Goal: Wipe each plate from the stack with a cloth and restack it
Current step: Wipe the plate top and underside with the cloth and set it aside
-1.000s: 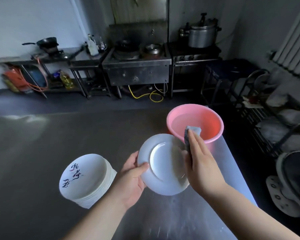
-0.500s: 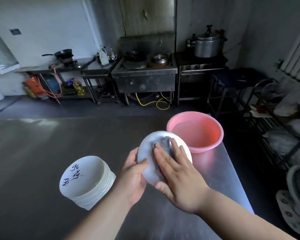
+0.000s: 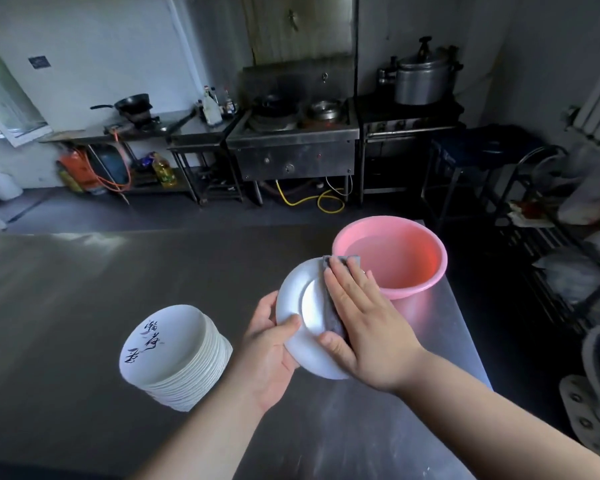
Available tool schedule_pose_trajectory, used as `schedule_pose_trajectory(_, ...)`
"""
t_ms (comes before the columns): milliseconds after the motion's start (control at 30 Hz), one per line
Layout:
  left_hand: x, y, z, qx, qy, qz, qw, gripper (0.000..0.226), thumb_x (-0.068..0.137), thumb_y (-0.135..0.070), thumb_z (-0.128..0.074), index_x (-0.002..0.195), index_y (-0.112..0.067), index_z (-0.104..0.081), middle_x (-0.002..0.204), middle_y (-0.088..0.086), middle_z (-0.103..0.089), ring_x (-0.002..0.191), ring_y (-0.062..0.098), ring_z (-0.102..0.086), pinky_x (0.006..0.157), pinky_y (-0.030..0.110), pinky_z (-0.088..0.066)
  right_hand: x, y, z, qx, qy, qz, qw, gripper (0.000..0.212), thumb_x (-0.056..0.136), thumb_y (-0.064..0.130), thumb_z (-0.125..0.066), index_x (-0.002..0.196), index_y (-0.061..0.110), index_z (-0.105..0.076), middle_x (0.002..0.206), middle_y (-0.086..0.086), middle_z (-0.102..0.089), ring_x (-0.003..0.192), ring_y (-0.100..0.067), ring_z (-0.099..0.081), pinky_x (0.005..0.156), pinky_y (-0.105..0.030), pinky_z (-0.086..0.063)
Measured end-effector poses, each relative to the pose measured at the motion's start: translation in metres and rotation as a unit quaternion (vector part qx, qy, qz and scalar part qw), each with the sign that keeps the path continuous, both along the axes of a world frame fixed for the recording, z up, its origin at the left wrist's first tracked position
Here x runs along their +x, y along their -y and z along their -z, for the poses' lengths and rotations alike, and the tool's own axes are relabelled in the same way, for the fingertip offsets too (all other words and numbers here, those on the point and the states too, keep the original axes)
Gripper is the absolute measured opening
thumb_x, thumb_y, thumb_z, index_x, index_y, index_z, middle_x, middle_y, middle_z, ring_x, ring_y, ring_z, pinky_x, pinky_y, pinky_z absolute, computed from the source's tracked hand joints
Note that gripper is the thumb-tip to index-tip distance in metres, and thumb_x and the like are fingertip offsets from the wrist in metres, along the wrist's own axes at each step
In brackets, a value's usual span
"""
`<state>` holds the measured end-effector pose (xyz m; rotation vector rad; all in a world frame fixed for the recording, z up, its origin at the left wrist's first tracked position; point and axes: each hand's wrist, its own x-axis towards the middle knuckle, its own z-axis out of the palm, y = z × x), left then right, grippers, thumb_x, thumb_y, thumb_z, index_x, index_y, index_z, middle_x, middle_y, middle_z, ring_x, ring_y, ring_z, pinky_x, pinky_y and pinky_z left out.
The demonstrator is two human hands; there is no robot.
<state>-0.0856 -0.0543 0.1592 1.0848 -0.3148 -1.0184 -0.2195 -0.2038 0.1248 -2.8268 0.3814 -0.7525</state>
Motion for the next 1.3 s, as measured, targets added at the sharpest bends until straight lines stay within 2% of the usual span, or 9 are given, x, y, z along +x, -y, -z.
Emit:
schedule_pose_trajectory(100, 0.0, 0.002, 0.0, -0.006, 0.004, -0.015, 1.0, 0.062, 0.084, -0.007, -0.065, 0.144, -0.01, -0.05, 0.136, 0.022, -0.066, 0.126, 0.045, -0.064, 0.102, 0.059, -0.053, -0.005, -0.007, 0.007, -0.007, 0.0, -0.01, 1.0, 0.091, 0.103, 0.068, -0.03, 0.165, 0.001, -0.018, 0.175, -0.013, -0.009, 0.163, -0.034, 0.0, 0.129, -0.058, -0.014)
schedule_pose_trajectory(233, 0.008, 0.002, -0.001, -0.003, -0.005, -0.036, 0.999, 0.064, 0.082, 0.001, -0.066, 0.144, -0.011, -0.051, 0.135, 0.019, -0.068, 0.124, 0.037, -0.066, 0.094, 0.049, -0.061, -0.025, -0.037, 0.028, -0.012, 0.019, -0.043, 0.999, 0.09, 0.105, 0.068, -0.028, 0.162, -0.001, -0.026, 0.174, -0.014, -0.015, 0.161, -0.038, -0.01, 0.127, -0.057, -0.022)
schedule_pose_trajectory(400, 0.011, -0.005, 0.001, 0.007, 0.014, 0.013, 1.0, 0.062, 0.085, -0.007, -0.065, 0.145, -0.013, -0.049, 0.139, 0.018, -0.065, 0.131, 0.039, -0.062, 0.108, 0.058, -0.048, -0.005, -0.005, 0.007, 0.055, 0.048, 0.0, 0.997, 0.078, 0.108, 0.058, -0.028, 0.163, 0.001, -0.028, 0.174, -0.01, -0.019, 0.162, -0.035, -0.007, 0.129, -0.055, -0.018)
schedule_pose_trajectory(467, 0.015, -0.008, -0.003, 0.017, 0.037, 0.041, 0.998, 0.06, 0.086, -0.007, -0.066, 0.144, -0.013, -0.051, 0.139, 0.018, -0.066, 0.13, 0.04, -0.062, 0.108, 0.059, -0.047, 0.01, 0.014, -0.011, 0.083, 0.053, 0.007, 0.995, 0.069, 0.11, 0.047, -0.033, 0.164, 0.004, -0.028, 0.173, -0.008, -0.022, 0.162, -0.03, -0.011, 0.128, -0.052, -0.022)
schedule_pose_trajectory(667, 0.034, -0.013, -0.019, 0.024, 0.107, 0.096, 0.989, 0.053, 0.087, -0.01, -0.065, 0.139, -0.011, -0.053, 0.129, 0.021, -0.069, 0.114, 0.035, -0.069, 0.099, 0.054, -0.05, 0.052, 0.021, -0.063, -0.065, 0.022, -0.163, 0.984, 0.055, 0.103, 0.02, -0.044, 0.155, 0.002, -0.046, 0.163, -0.012, -0.043, 0.153, -0.031, -0.038, 0.126, -0.046, -0.03)
schedule_pose_trajectory(833, 0.062, -0.02, -0.026, -0.008, 0.074, 0.068, 0.995, 0.057, 0.084, -0.009, -0.066, 0.14, -0.01, -0.054, 0.132, 0.02, -0.068, 0.116, 0.033, -0.069, 0.09, 0.044, -0.059, 0.048, 0.016, -0.059, 0.035, 0.094, -0.057, 0.993, 0.058, 0.104, 0.018, -0.042, 0.158, -0.001, -0.038, 0.166, -0.01, -0.038, 0.156, -0.024, -0.033, 0.124, -0.046, -0.032)
schedule_pose_trajectory(1067, 0.086, -0.024, -0.04, -0.032, 0.069, 0.08, 0.994, 0.055, 0.085, -0.008, -0.066, 0.139, -0.011, -0.055, 0.134, 0.02, -0.068, 0.118, 0.035, -0.068, 0.098, 0.049, -0.052, 0.085, 0.004, -0.084, 0.006, 0.071, -0.049, 0.996, 0.059, 0.098, 0.014, -0.041, 0.156, 0.002, -0.044, 0.163, -0.01, -0.044, 0.153, -0.028, -0.039, 0.126, -0.046, -0.031)
schedule_pose_trajectory(1200, 0.106, -0.028, -0.048, -0.082, 0.044, 0.036, 0.995, 0.059, 0.083, -0.005, -0.063, 0.142, -0.011, -0.055, 0.137, 0.017, -0.067, 0.123, 0.031, -0.067, 0.091, 0.041, -0.06, 0.079, -0.029, -0.068, 0.131, 0.159, 0.07, 0.976, 0.06, 0.102, 0.013, -0.042, 0.162, 0.008, -0.035, 0.17, 0.001, -0.031, 0.158, -0.014, -0.025, 0.129, -0.036, -0.022)
schedule_pose_trajectory(1300, 0.11, -0.033, -0.045, -0.086, 0.016, 0.022, 0.996, 0.063, 0.083, -0.004, -0.062, 0.144, -0.014, -0.053, 0.138, 0.014, -0.067, 0.123, 0.03, -0.068, 0.086, 0.039, -0.062, 0.08, -0.063, -0.05, 0.173, 0.149, 0.136, 0.964, 0.063, 0.107, 0.029, -0.034, 0.167, 0.014, -0.021, 0.175, 0.005, -0.016, 0.161, -0.012, -0.011, 0.129, -0.025, -0.01)
